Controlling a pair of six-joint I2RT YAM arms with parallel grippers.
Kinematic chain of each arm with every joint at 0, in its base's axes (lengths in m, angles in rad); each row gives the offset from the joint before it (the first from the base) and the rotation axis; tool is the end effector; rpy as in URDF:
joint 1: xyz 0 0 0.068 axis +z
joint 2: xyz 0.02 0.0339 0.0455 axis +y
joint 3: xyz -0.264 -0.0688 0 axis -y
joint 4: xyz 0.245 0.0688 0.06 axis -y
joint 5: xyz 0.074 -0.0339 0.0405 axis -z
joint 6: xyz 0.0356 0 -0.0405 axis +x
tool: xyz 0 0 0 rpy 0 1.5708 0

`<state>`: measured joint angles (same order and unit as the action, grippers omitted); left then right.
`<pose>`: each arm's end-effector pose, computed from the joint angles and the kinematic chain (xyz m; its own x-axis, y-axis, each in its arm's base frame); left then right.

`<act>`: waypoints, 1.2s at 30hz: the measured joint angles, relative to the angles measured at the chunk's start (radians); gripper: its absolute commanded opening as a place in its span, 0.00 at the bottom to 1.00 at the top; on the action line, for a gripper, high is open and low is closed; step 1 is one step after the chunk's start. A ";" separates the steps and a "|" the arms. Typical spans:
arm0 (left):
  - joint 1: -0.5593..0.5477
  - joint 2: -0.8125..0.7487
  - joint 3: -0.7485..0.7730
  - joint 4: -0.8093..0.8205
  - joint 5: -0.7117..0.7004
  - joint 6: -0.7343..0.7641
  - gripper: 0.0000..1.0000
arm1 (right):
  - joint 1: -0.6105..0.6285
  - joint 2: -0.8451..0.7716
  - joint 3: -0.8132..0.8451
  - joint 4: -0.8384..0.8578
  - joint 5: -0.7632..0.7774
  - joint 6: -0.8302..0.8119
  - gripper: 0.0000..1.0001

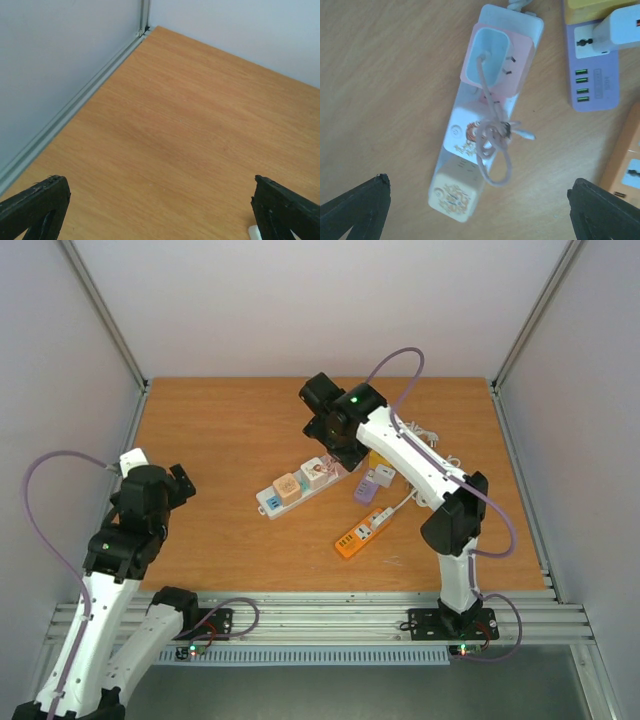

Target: Insert the plug

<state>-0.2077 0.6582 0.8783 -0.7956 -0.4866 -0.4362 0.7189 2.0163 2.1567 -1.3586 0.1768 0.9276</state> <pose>0.1264 -0.0096 0.3296 -0.3975 -0.2979 -0.8679 -0.4077 0.9047 -0.1238 0.3094 0.2624 0.3431 -0.9057 0.2541 -0.3392 0.2037 0.9628 0.1773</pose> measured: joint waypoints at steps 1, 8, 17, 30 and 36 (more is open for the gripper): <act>0.000 0.005 0.016 -0.024 -0.001 -0.023 0.99 | 0.004 -0.021 -0.032 0.021 0.000 -0.019 0.97; 0.000 0.030 0.156 -0.190 0.068 -0.167 1.00 | 0.018 -0.290 -0.347 0.196 0.010 -0.244 0.96; 0.001 -0.126 0.093 -0.176 0.460 -0.070 1.00 | -0.014 -0.886 -0.907 0.503 -0.074 -0.635 0.98; 0.001 -0.083 0.269 -0.214 0.518 0.054 0.99 | -0.022 -1.349 -0.985 0.363 0.315 -0.854 0.99; 0.001 -0.084 0.360 -0.240 0.455 0.109 0.99 | -0.024 -1.597 -1.044 0.335 0.502 -0.850 0.98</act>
<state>-0.2070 0.5739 1.2385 -1.0351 -0.0311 -0.3275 0.6949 0.4191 1.1122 -1.0241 0.6792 0.0772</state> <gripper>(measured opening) 0.995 0.985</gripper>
